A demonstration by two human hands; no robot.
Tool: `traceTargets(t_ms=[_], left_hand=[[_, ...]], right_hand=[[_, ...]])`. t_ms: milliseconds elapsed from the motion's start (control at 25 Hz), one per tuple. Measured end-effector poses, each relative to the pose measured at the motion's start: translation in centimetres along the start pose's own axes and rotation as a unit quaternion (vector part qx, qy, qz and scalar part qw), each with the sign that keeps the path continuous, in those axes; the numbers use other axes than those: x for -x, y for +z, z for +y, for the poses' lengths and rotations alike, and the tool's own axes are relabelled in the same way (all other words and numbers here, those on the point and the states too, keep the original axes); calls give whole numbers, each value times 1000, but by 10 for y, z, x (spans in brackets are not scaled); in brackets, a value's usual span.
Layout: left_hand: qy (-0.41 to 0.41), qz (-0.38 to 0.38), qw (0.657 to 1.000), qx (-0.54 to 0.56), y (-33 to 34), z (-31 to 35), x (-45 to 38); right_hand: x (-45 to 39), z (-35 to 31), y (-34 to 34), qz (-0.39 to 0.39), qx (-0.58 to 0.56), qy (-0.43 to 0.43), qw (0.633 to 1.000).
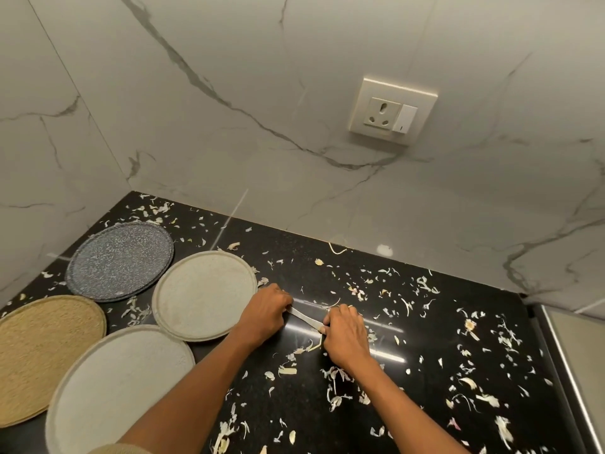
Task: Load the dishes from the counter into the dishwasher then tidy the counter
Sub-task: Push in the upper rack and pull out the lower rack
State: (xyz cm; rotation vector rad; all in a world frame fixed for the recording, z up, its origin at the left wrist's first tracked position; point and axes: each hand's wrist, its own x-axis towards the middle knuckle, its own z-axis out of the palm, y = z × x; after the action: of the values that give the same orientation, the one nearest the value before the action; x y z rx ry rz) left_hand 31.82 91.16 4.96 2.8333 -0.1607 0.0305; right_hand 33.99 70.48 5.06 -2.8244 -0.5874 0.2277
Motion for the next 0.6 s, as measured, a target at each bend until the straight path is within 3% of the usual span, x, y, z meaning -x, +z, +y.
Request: traceTargets(t_ms=[360, 600], left_hand=[[-4, 1, 1000, -13, -6, 10, 4], [16, 19, 1000, -16, -17, 24, 23]], right_hand=[[20, 5, 13, 47, -39, -5, 998], [31, 19, 10, 158, -39, -32, 986]])
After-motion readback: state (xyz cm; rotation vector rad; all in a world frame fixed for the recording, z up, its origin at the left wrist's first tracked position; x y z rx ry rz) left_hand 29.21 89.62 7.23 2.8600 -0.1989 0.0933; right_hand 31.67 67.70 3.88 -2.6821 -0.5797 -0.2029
